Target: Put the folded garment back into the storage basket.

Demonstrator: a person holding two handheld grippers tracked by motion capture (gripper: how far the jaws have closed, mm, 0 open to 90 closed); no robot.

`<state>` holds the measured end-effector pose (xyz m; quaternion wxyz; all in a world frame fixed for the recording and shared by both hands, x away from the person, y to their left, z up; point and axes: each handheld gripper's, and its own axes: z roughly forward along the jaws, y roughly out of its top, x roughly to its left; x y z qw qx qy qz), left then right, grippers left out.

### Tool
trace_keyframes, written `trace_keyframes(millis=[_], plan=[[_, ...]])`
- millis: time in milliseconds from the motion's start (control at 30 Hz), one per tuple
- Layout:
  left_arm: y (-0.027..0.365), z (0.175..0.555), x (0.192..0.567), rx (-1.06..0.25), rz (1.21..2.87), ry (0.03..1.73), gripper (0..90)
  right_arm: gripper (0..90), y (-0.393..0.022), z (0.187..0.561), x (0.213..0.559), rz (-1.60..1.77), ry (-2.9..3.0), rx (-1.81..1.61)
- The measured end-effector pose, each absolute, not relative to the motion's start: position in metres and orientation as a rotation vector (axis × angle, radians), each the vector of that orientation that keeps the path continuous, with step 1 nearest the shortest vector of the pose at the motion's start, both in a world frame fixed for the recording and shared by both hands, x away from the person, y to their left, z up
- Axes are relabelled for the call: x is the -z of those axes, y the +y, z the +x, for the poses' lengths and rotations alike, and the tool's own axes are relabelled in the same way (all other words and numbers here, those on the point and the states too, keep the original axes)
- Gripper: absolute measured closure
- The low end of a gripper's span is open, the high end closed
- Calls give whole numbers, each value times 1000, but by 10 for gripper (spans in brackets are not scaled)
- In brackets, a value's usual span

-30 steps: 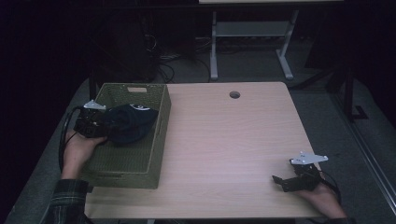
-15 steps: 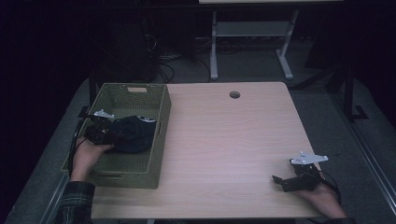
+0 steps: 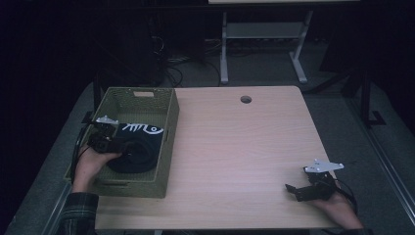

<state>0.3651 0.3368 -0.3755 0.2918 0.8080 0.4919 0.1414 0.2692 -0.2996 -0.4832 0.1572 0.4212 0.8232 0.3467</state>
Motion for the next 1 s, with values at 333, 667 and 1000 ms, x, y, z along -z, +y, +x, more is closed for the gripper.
trace_keyframes(millis=[333,667,1000], plan=[[319,363,352,-401,2039,1322,152,19,-300,269,483,1206,2356,-992],[280,361,339,-408,2033,1249,143,19,-300,269,483,1206,2355,-992],[236,361,334,-358,2010,1155,145,19,-300,269,483,1206,2355,-992]])
